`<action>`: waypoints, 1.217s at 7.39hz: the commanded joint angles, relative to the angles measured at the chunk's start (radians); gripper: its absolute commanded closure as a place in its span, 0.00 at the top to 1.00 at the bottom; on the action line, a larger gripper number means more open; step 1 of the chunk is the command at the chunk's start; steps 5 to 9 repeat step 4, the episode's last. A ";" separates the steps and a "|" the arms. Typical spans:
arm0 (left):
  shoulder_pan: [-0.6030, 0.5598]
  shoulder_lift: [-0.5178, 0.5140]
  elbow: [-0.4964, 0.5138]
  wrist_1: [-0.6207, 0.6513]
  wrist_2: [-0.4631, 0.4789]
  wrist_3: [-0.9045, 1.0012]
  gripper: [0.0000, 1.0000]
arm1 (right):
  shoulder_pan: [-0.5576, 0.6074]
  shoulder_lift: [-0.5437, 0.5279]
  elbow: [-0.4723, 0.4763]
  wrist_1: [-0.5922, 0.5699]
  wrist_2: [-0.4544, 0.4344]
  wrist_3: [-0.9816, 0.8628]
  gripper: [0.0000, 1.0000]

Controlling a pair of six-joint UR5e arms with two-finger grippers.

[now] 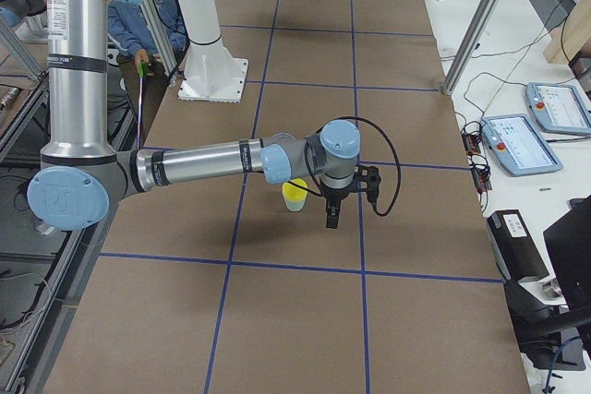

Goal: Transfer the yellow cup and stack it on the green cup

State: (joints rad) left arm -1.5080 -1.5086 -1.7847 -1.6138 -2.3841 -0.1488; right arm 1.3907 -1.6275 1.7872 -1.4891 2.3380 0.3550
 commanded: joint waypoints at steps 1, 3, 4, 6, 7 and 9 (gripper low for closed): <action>0.000 -0.002 -0.001 0.000 0.000 0.000 1.00 | 0.001 0.000 0.000 0.001 0.001 0.001 1.00; 0.009 -0.002 -0.001 0.000 0.000 0.000 1.00 | -0.001 0.000 0.001 0.001 0.010 -0.001 1.00; 0.009 -0.001 0.001 0.000 0.000 -0.002 1.00 | 0.001 0.000 0.000 0.001 0.011 -0.001 1.00; 0.009 -0.001 0.001 0.000 0.000 -0.002 1.00 | 0.001 0.000 0.000 0.001 0.011 -0.001 1.00; 0.009 -0.001 0.001 0.000 0.000 -0.002 1.00 | 0.001 0.000 0.000 0.001 0.011 -0.001 1.00; 0.009 -0.001 0.001 0.000 0.000 -0.002 1.00 | 0.001 0.000 0.000 0.001 0.011 -0.001 1.00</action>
